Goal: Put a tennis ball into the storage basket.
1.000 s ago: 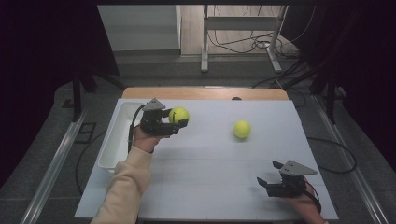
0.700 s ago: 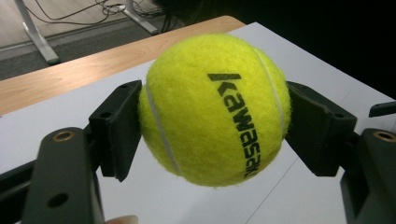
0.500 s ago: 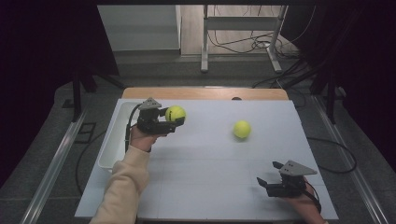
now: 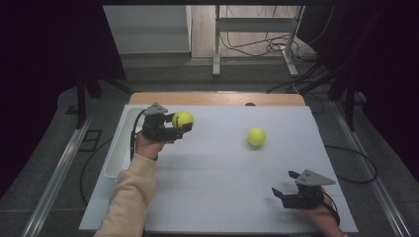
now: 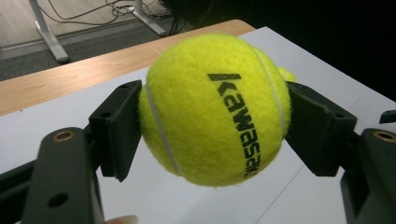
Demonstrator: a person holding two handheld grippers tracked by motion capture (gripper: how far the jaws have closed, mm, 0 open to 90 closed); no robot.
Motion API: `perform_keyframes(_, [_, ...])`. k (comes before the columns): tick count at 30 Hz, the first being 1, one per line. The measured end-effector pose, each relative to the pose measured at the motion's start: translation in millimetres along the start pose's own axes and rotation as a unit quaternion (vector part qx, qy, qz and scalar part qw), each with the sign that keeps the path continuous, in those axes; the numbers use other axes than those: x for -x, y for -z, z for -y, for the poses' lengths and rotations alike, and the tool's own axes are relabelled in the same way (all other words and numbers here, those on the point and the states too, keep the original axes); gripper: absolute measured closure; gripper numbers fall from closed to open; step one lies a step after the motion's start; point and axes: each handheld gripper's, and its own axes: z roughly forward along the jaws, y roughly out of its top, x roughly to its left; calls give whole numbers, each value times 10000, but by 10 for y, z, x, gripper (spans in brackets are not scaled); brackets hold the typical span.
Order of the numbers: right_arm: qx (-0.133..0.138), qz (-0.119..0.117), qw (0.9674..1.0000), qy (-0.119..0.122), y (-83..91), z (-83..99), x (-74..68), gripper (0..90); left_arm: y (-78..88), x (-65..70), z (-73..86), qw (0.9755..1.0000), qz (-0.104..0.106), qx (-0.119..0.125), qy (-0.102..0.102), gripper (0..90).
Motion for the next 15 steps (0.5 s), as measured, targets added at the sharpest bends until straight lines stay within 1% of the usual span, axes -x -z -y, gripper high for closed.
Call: perform_keyframes(15, [-2,23,10000,-1,1,0,-1,130,45,-63,7,9999,-53,45,95,259])
